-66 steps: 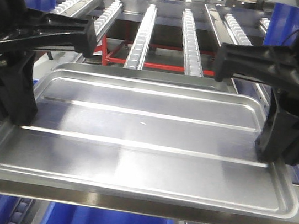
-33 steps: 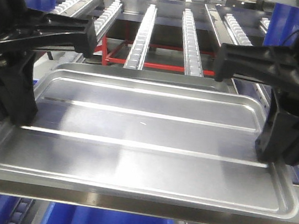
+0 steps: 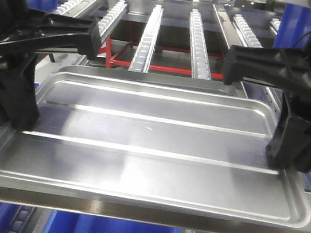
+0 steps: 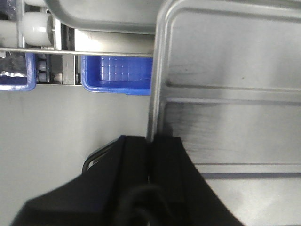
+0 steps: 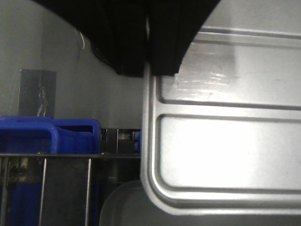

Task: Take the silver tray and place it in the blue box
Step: 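Lift the tray with both grippers and pull it toward the robot, then hold the tray level in both grippers while driving to the blue bins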

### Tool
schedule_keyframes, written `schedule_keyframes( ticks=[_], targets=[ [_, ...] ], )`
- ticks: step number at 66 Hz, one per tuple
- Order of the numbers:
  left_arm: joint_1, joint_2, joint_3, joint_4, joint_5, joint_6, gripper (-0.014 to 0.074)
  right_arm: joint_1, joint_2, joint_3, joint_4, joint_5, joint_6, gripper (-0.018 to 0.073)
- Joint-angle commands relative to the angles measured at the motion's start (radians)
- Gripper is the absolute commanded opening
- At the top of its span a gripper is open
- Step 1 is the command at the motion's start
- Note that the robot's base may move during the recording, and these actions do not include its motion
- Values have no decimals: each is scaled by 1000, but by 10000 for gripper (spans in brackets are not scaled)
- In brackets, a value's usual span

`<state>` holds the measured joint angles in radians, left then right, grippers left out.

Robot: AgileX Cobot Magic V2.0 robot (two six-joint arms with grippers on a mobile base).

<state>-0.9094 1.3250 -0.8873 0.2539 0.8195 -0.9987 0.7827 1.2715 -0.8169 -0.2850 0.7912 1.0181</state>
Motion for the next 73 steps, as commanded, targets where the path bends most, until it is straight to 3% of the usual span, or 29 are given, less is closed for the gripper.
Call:
schedule_keyframes(
  ticks=[1, 73],
  targets=[
    [-5, -32, -25, 29, 7, -12, -104, -1, -25, -21, -42, 12, -4, 60],
    [-5, -32, -25, 29, 7, -12, -104, -1, -25, -21, -42, 12, -4, 60]
  ],
)
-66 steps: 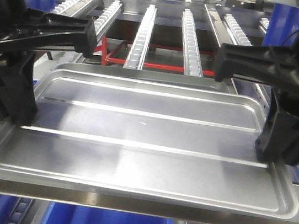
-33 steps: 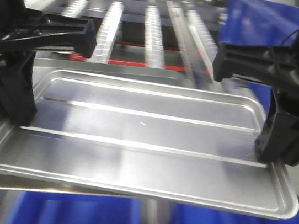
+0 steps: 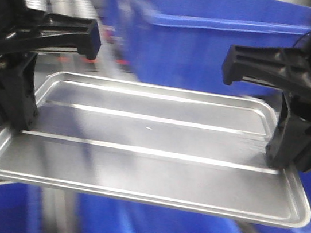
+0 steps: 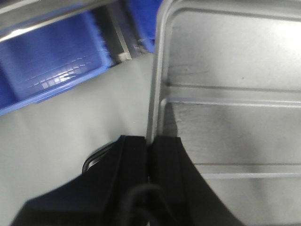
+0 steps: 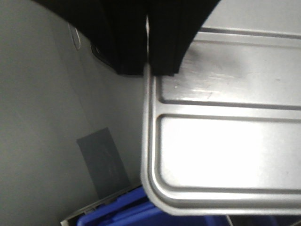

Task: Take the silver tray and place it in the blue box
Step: 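Hold the tray level in both grippers while driving to the blue bins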

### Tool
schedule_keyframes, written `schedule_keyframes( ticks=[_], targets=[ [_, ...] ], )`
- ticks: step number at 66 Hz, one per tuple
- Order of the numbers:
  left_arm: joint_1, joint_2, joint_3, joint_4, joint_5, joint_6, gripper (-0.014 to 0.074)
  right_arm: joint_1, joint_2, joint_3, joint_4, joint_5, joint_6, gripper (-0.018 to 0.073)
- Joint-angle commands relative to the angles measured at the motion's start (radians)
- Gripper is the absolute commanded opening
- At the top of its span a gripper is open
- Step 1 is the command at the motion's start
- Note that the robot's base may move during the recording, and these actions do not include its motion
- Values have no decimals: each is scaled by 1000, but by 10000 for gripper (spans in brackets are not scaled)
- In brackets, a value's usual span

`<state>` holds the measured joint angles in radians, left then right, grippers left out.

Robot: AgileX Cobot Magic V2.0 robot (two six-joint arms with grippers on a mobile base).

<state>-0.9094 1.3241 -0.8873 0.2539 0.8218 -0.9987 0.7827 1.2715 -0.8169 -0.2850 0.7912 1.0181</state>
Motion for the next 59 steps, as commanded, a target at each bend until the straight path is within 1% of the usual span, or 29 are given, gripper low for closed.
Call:
schedule_keyframes(
  ticks=[1, 59],
  targets=[
    [-5, -31, -25, 29, 4, -12, -104, -1, -25, -21, -42, 12, -4, 60],
    [-5, -31, -25, 29, 4, -12, -104, -1, -25, -21, -42, 13, -4, 60]
  ],
)
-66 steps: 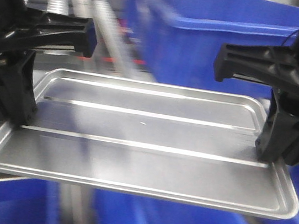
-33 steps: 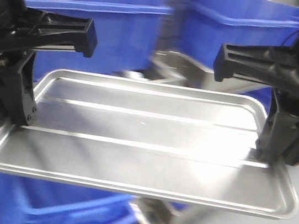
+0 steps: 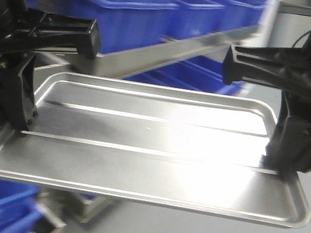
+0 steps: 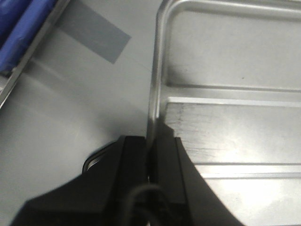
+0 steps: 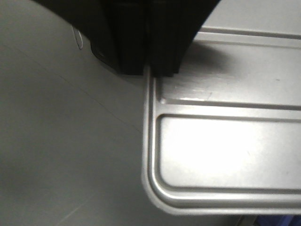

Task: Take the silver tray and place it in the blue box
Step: 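Hold the tray level in both grippers while driving to the blue bins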

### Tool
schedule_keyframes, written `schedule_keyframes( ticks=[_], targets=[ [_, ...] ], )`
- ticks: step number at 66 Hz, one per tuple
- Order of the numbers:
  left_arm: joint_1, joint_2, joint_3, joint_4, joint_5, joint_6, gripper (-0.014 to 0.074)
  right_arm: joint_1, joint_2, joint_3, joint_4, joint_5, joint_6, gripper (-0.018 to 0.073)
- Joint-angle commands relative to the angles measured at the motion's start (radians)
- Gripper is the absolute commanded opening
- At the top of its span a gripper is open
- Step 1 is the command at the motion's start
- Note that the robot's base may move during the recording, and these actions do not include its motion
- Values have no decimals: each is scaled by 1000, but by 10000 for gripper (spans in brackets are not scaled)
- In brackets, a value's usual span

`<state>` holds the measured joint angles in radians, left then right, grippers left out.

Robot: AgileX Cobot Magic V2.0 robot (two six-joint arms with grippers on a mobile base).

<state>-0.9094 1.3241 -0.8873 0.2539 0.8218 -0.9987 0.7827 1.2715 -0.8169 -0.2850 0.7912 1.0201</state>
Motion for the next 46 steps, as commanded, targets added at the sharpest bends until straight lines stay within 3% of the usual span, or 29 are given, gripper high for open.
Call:
schedule_keyframes(
  ticks=[1, 46],
  targets=[
    [-5, -31, -25, 29, 4, -12, -104, -1, -25, -21, -42, 13, -6, 60],
    [-5, -31, -25, 29, 4, -12, -104, -1, -25, -21, -42, 13, -6, 60]
  ],
)
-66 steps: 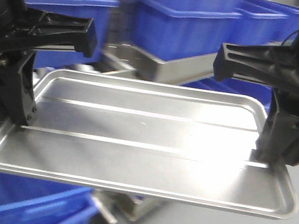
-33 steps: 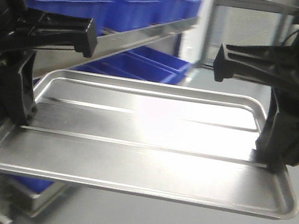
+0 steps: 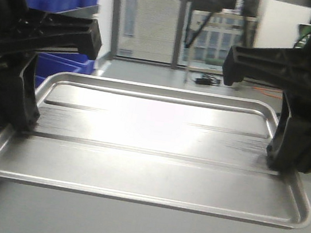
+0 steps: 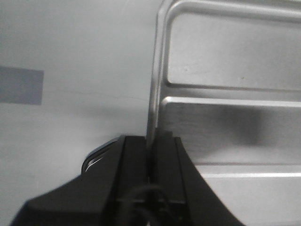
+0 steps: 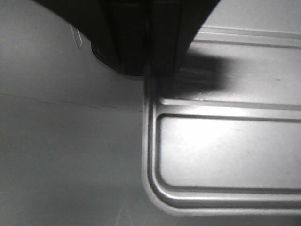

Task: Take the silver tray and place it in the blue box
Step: 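Hold the tray level in both grippers while driving to the blue bins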

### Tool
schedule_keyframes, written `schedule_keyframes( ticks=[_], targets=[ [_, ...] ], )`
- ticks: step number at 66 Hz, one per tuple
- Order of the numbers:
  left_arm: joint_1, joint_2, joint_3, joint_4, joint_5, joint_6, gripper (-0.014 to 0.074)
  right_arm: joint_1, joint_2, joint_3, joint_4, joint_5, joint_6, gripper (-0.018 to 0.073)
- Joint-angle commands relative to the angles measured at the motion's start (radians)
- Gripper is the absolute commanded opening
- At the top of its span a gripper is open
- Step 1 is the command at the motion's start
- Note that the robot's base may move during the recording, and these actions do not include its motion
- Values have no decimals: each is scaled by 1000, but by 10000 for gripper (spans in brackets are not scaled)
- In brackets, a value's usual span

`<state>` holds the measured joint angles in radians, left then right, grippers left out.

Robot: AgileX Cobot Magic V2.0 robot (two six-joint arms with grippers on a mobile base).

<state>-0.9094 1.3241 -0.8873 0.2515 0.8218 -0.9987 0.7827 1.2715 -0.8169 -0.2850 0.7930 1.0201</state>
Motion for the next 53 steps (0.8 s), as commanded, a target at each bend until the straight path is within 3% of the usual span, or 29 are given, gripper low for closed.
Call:
schedule_keyframes(
  ticks=[1, 53],
  targets=[
    [-5, -31, -25, 31, 4, -12, -104, -1, -25, -21, -42, 11, -6, 60],
    [-5, -31, -25, 31, 4, -12, -104, -1, -25, -21, -42, 11, -6, 60]
  ],
)
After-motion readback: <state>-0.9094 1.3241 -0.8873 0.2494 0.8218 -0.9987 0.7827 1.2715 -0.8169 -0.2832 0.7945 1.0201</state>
